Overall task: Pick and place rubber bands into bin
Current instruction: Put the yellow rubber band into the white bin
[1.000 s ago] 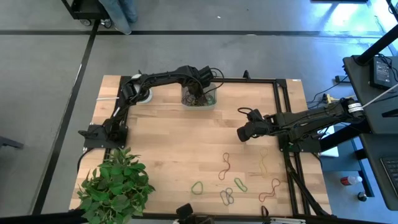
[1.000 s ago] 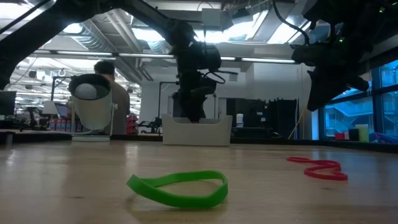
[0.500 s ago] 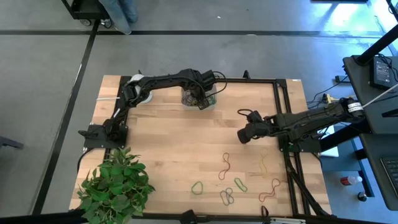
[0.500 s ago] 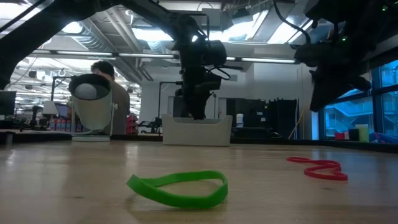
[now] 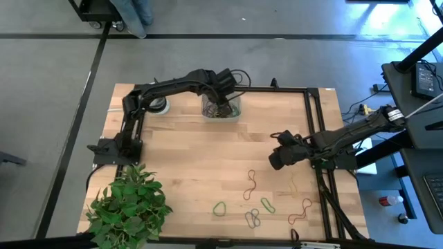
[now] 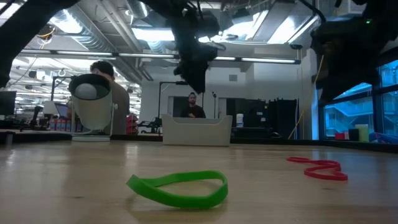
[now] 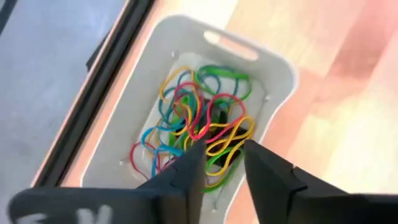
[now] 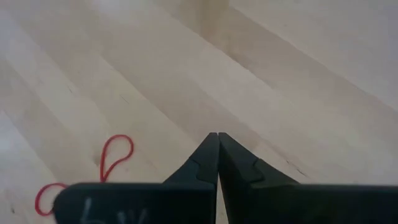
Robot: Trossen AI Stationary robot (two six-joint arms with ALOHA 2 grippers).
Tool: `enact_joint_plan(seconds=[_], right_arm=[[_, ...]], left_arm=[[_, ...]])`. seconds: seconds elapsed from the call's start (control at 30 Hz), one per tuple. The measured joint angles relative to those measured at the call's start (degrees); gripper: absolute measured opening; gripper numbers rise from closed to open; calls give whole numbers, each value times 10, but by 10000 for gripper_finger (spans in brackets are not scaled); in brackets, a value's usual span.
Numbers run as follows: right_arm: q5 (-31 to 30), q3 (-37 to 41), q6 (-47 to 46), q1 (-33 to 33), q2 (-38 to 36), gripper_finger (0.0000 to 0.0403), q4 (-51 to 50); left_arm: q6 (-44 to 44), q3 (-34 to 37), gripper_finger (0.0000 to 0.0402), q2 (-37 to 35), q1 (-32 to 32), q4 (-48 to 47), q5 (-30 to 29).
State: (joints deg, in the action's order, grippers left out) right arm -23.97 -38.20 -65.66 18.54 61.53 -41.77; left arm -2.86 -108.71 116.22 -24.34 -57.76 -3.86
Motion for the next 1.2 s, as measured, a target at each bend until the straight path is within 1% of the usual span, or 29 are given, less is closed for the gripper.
enact_joint_plan(seconds=[0.1,0.2,0.23,0.37,0.67,1.0,1.13,1.2], right_arm=[[0,0,-1,13,-2,12,-4],[0,0,-3,29,-2,12,-4],[0,0,-4,34,-2,12,-4],[0,0,-16,55,-2,12,-5],[0,0,-18,84,-2,12,-5],[0,0,-16,84,-2,12,-9],[1,0,-17,84,-2,12,-8],[12,0,-17,84,-2,12,-4]], left_arm=[[0,0,67,-13,3,-1,21],[0,0,18,-20,9,-3,31],[-1,0,10,-21,10,-5,35],[-12,0,2,-22,19,-7,37],[-26,0,2,-22,40,-10,37],[-34,0,2,-21,49,-10,39],[-36,0,1,-21,51,-13,69],[-42,5,1,-21,58,-12,69]])
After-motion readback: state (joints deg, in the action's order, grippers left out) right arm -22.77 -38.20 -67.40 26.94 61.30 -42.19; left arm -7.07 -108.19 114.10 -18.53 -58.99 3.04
